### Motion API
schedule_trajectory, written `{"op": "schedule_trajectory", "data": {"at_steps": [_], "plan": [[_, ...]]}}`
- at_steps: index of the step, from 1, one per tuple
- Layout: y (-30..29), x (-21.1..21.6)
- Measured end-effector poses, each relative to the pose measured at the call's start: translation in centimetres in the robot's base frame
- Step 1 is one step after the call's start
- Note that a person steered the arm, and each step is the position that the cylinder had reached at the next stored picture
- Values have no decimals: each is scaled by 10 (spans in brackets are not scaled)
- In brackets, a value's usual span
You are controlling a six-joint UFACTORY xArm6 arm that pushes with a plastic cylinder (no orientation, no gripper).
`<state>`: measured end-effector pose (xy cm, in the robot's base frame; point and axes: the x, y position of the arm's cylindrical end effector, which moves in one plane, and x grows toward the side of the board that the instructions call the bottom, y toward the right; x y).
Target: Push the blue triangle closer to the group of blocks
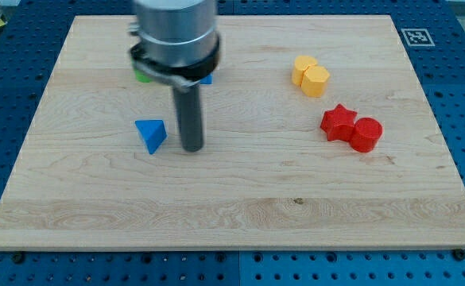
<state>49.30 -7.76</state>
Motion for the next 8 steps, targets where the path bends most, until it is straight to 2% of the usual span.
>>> {"op": "schedule_trajectory", "data": {"at_steps": [1, 4, 7, 8], "plan": [[-39, 11], [-42, 4], [-75, -52], [-75, -55]]}}
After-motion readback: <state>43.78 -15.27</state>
